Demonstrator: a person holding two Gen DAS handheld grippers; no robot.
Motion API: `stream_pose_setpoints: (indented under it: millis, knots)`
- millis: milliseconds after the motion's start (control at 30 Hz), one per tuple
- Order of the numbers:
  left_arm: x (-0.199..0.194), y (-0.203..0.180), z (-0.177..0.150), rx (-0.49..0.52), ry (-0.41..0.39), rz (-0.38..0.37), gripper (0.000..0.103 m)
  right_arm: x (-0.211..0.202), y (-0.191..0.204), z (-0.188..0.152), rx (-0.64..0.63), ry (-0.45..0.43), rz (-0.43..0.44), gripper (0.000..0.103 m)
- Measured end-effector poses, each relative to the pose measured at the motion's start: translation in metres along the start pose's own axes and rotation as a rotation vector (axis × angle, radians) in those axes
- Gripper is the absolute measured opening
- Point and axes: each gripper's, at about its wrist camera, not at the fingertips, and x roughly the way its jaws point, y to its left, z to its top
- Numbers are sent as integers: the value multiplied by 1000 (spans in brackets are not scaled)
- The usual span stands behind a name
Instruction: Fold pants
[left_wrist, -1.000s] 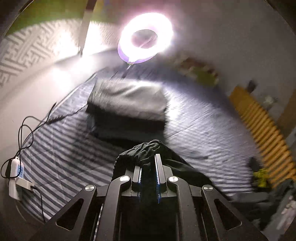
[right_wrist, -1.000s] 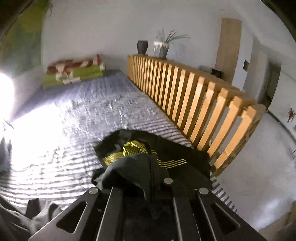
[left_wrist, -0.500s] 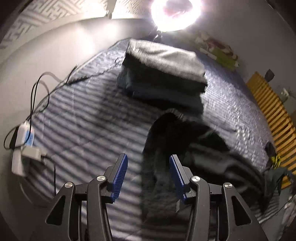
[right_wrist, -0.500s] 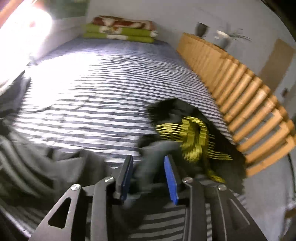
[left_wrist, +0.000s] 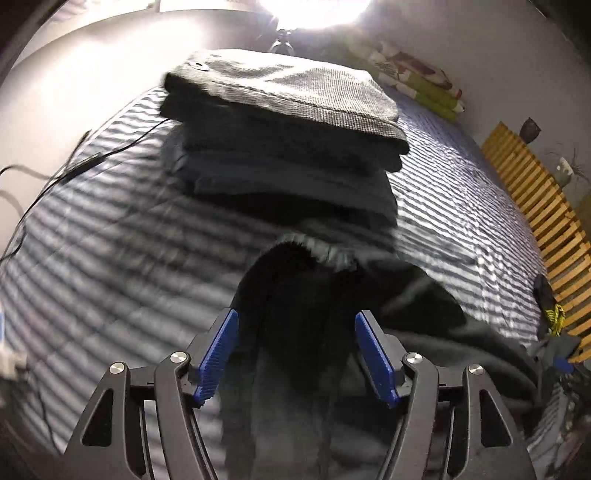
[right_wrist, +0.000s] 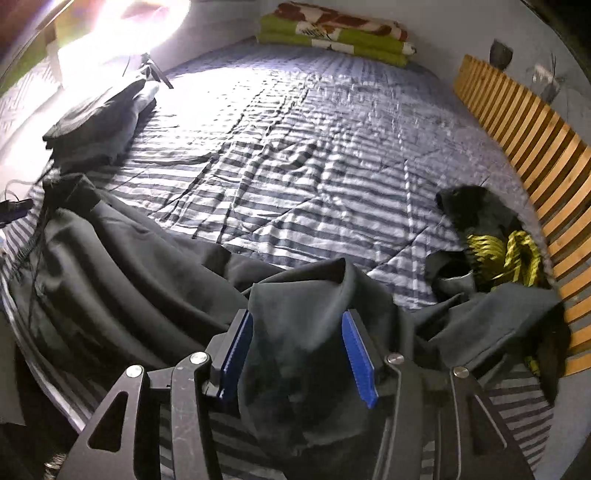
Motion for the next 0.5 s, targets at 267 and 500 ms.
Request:
stream_pose_setpoints:
  millis: [267, 500]
  knots:
    - [50, 7, 7, -16, 145, -15, 66, 9, 46, -16, -146, 47, 173, 51]
    - [27, 0, -6, 35, 134, 14, 10, 43, 109, -13, -283, 54, 178, 53]
